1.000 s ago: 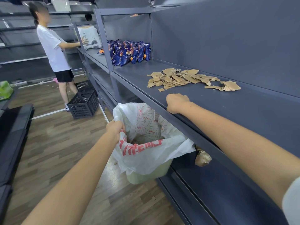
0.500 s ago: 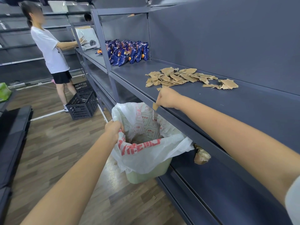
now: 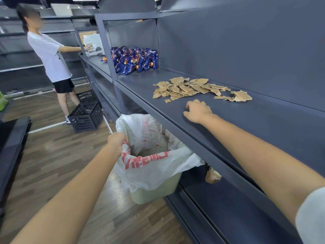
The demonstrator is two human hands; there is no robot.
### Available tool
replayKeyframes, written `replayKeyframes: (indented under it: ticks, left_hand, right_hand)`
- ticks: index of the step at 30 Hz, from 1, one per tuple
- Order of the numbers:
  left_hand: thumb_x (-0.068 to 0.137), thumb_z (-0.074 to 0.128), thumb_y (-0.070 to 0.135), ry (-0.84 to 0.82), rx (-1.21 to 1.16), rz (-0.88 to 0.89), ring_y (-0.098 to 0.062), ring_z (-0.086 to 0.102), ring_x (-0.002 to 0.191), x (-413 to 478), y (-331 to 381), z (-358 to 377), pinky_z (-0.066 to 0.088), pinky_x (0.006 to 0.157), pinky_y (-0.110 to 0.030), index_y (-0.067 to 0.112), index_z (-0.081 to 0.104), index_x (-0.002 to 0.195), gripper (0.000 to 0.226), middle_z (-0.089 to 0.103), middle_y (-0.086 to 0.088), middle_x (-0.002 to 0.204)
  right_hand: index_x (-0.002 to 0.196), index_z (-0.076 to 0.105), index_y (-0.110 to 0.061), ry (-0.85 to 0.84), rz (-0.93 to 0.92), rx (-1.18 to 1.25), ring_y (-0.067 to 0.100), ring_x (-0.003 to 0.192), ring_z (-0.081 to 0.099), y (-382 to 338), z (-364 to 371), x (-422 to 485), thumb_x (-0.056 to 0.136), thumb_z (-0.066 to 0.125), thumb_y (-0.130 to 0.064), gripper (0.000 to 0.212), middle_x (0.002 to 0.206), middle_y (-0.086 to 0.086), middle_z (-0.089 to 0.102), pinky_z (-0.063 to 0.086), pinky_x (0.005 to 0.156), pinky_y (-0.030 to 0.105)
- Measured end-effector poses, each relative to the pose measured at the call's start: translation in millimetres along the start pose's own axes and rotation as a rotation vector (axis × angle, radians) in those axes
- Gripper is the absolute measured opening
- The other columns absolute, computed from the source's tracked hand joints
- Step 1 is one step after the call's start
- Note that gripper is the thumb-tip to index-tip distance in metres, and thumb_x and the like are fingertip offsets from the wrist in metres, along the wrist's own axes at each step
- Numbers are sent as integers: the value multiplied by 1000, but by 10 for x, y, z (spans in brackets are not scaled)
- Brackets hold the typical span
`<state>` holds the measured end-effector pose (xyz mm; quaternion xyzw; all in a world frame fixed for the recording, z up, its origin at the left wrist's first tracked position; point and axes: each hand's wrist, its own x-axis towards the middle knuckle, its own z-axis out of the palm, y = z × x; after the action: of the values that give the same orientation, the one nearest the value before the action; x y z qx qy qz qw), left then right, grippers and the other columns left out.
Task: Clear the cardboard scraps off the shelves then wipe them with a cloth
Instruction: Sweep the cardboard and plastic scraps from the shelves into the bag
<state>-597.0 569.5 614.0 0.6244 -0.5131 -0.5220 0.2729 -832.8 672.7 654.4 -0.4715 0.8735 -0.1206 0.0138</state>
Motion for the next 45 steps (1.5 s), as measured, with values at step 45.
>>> replayKeyframes:
  ticks: [45]
  left_hand:
    - [67, 39, -26, -33, -126, -68, -44, 54, 99, 187, 51, -156, 48, 93, -51, 0, 56, 104, 48, 52, -18, 99]
  right_hand:
    - [132, 44, -13, -4, -359, 3, 30, 128, 38, -572, 202, 102, 94, 41, -39, 47, 141, 9, 39, 34, 101, 42]
